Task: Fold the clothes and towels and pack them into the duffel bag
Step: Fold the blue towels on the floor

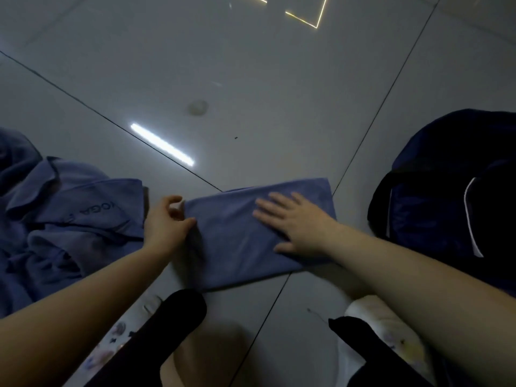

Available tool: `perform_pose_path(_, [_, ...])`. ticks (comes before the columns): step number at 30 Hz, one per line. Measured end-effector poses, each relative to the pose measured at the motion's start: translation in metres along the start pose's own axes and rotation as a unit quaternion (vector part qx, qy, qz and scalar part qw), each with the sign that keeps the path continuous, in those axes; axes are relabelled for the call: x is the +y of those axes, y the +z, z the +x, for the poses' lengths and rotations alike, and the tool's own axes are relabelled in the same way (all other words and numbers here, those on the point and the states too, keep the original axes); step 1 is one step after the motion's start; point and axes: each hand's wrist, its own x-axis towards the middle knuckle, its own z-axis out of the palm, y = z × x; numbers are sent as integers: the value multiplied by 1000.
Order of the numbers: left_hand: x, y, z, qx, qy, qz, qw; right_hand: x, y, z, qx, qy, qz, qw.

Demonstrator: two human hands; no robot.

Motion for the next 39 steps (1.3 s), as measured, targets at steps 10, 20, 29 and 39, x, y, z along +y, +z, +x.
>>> perform_pose_path(10, [13, 11, -20, -110, -24, -179, 977, -23, -5, -10, -105, 181, 112, 971])
perform_pose_path(20, [10, -5, -27, -296, -2, -208, 932, -41, -25, 6, -114, 199, 9, 973])
perform_pose_path(29, [6, -52, -13, -237, -10, -200, 951, -60, -5, -17, 50, 128, 212, 968])
perform_pose_path(39, [96, 13, -64, -369, 92, -117, 917, -39, -23, -20, 71, 264, 850, 451])
